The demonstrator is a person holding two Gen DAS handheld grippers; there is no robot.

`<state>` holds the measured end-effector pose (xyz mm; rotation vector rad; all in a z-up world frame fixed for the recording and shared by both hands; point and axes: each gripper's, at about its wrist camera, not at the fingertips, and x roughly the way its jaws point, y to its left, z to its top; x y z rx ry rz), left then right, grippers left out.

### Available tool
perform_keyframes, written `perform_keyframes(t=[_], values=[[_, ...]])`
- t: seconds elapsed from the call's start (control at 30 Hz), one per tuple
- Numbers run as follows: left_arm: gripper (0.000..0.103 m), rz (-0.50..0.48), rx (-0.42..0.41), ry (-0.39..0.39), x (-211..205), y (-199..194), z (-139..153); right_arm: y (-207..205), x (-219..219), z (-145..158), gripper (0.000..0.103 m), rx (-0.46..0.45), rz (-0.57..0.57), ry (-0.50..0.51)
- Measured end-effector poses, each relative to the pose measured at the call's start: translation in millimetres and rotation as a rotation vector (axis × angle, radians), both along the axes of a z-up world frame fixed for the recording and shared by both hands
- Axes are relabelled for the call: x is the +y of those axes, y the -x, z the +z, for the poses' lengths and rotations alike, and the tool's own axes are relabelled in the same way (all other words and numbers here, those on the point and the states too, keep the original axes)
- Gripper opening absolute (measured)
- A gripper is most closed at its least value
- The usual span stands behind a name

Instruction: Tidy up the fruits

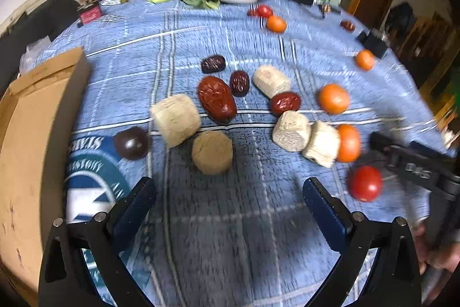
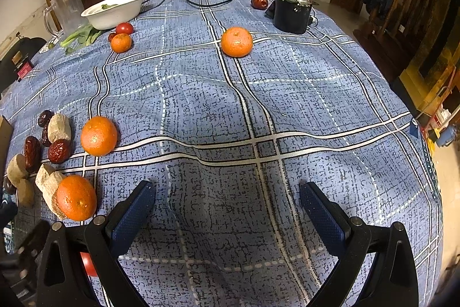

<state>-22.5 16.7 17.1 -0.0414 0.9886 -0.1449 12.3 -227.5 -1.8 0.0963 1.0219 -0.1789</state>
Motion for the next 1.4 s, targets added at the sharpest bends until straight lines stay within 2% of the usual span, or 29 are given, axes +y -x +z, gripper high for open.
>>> perform_keyframes(t=[0.07, 0.13, 0.33, 0.47, 0.57, 0.67, 0.83, 1.4], values=[[0.102, 0.012, -0.061, 0.006, 6.4, 13.1, 15.3, 1.8, -1.0, 1.5, 0.102, 0.002, -0.003, -0.008], [0.102, 0.028, -0.143, 0.000, 13.5, 30.7, 35.3, 12.5, -4.1, 10.4, 0.102, -0.037, -0.022, -0.039], [0.102, 0.077, -0.358, -0.046, 26.5, 76.9, 82.4, 65.9, 14.6, 61.8, 0.102, -0.255, -0.027, -0.032], [0.102, 0.082, -0.393, -0.081, 31.9, 89.5, 95.7, 109.9, 34.0, 87.4, 0.102, -0.405, -0.043, 0.004], [0.102, 0.092, -0.411, -0.094, 36.0, 97.5, 101.5, 132.0, 43.4, 89.8, 0.102, -0.473, -0.061, 0.059], [0.102, 0.086, -0.414, -0.085, 42.7, 106.5, 105.4, 141.7, 49.2, 84.9, 0.102, -0.449, -0.069, 0.071], [0.102, 0.075, -0.420, -0.064, 49.9, 120.7, 108.4, 152.6, 54.2, 84.6, 0.102, -0.407, -0.050, 0.027], [0.102, 0.064, -0.389, -0.023, 62.2, 134.4, 106.4, 169.4, 96.7, 86.0, 0.102, -0.396, 0.053, 0.043]])
